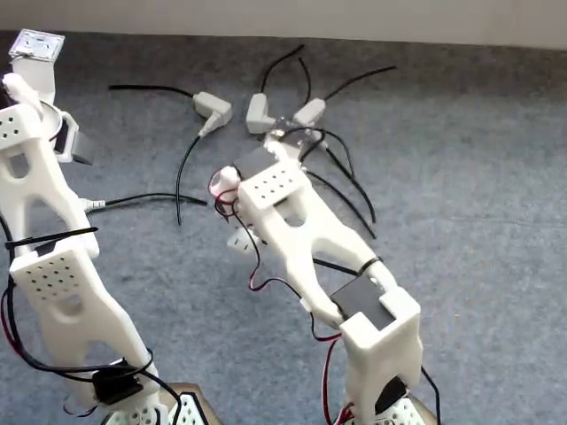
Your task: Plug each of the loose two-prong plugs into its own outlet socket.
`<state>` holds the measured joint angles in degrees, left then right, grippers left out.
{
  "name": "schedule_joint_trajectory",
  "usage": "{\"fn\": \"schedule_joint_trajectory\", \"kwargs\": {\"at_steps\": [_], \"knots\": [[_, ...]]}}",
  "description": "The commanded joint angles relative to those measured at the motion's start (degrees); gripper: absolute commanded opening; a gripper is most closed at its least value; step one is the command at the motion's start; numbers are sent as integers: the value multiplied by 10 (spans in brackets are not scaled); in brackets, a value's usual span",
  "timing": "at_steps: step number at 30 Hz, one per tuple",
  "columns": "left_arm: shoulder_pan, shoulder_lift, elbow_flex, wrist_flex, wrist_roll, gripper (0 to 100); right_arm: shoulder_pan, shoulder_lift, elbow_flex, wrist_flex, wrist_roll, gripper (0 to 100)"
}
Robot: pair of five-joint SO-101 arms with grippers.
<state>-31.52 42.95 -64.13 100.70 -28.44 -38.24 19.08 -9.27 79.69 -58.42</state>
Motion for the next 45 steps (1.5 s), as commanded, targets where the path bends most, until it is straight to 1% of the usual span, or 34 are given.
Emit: {"fn": "schedule_joint_trajectory", "kwargs": {"at_steps": [1,4,5,7,10,13,17,20,23,25,27,30,32,35,37,40,45], "knots": [[0,-15,0,2,-31,252,-5,-38,63,-57,-8,152],[1,-15,0,2,-61,252,-6,-38,93,-66,-6,259],[4,-15,0,3,-76,252,-6,-39,98,-65,-6,280],[11,-15,0,5,-124,252,-6,-40,94,-63,3,296],[12,-21,-1,6,-206,252,-7,-44,69,-60,66,296],[8,-24,-6,6,-320,250,-7,-44,37,-60,134,296],[8,-38,-2,6,-510,249,-6,-44,-10,-59,229,296],[8,-39,-4,5,-654,249,-3,-44,-43,-51,329,296],[12,-36,0,5,-760,248,-3,-44,-77,-5,433,296],[13,-25,0,5,-789,248,-3,-44,-99,33,473,296],[13,-2,0,5,-805,248,0,-44,-112,59,476,296],[7,40,0,5,-839,245,16,-41,-116,73,476,296],[-2,72,-5,3,-865,210,31,-41,-116,73,476,296],[-7,107,-6,-15,-912,128,44,-41,-116,73,476,296],[-5,129,-6,-44,-913,91,44,-41,-116,73,476,296],[-7,153,-5,-75,-904,85,44,-40,-116,73,476,296],[-25,158,-2,-75,-905,85,44,-40,-114,74,477,296]]}}
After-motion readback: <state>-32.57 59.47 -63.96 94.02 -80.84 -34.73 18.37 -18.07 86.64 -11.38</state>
